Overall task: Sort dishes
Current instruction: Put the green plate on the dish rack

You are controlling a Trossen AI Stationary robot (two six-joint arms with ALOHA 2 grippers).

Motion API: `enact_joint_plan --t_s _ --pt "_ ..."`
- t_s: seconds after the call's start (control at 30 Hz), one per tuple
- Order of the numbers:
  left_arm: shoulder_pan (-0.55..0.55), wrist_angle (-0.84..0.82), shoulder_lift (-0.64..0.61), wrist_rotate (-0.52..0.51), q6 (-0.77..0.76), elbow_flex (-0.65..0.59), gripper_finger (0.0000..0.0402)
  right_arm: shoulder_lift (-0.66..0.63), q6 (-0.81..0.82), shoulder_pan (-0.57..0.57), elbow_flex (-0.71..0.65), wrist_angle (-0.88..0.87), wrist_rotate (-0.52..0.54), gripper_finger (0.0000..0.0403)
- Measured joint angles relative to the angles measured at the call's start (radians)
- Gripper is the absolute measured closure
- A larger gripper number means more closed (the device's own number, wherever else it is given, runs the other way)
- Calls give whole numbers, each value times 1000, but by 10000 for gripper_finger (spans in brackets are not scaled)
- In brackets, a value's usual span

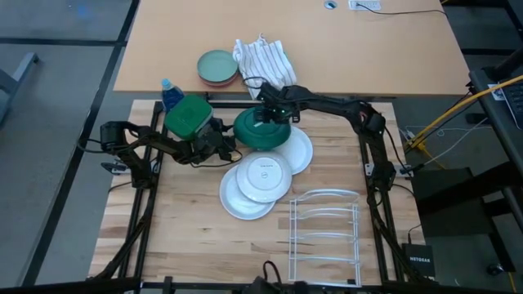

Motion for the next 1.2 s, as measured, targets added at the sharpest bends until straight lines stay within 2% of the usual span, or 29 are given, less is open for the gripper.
enact_joint_plan --t_s 0.57,1.03,1.2 --pt "0 0 0 0 0 0 192 0 179 -51 6 -20 -12 217" --pt "0 0 0 0 0 0 192 4 183 -46 6 -138 -56 217" --pt "0 -5 0 1 0 -1 192 27 179 -41 7 -129 -113 217"
